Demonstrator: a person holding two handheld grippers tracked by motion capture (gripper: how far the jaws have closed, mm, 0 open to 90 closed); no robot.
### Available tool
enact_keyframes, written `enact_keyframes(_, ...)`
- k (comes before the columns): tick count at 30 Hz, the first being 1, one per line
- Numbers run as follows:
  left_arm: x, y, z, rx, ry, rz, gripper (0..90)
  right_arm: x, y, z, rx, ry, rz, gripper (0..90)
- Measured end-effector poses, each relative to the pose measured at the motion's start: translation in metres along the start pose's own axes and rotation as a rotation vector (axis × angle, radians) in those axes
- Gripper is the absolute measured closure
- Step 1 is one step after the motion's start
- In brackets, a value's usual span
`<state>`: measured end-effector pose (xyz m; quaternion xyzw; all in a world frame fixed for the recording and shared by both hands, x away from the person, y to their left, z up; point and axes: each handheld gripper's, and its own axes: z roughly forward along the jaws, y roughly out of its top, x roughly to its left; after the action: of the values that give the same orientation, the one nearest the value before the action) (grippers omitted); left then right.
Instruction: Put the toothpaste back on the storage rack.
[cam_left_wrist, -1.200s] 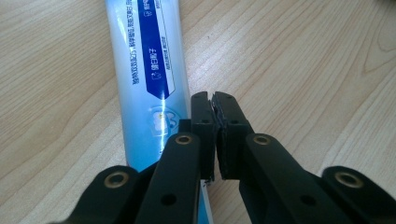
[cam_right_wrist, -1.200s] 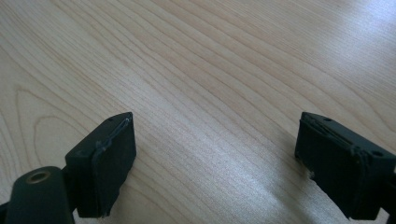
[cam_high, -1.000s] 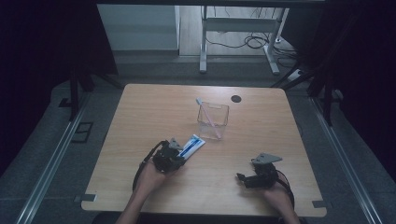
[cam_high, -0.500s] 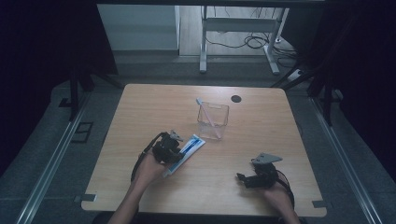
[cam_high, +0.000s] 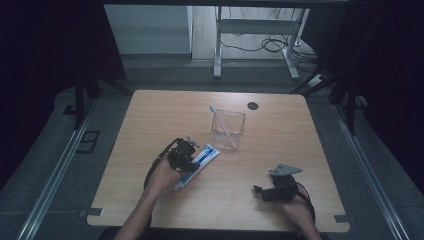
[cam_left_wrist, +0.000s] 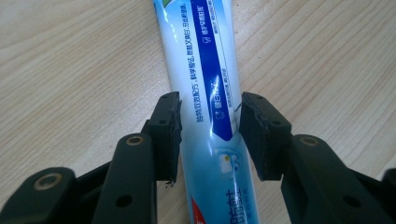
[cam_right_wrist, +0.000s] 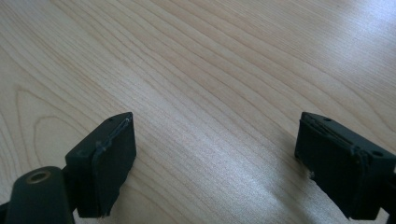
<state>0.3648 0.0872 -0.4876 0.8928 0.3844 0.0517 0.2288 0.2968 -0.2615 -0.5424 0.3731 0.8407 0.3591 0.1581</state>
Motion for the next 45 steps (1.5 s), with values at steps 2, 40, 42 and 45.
enact_keyframes(2, 0.001, 0.003, 0.001, 0.016, -0.008, -0.008, 58.0, 0.000, 0.000, 0.000, 0.000, 0.000, 0.000, 12.1)
enact_keyframes(40, 0.000, 0.032, 0.027, 0.194, -0.004, -0.023, 64.3, 0.000, 0.000, 0.000, 0.000, -0.001, 0.001, 12.4)
enact_keyframes(42, 0.001, 0.031, 0.026, 0.190, -0.008, -0.025, 67.3, 0.000, 0.000, 0.000, -0.001, -0.001, 0.001, 12.3)
enact_keyframes(45, 0.001, 0.030, 0.024, 0.173, -0.012, -0.022, 70.4, 0.000, 0.000, 0.000, -0.001, -0.002, 0.001, 12.4)
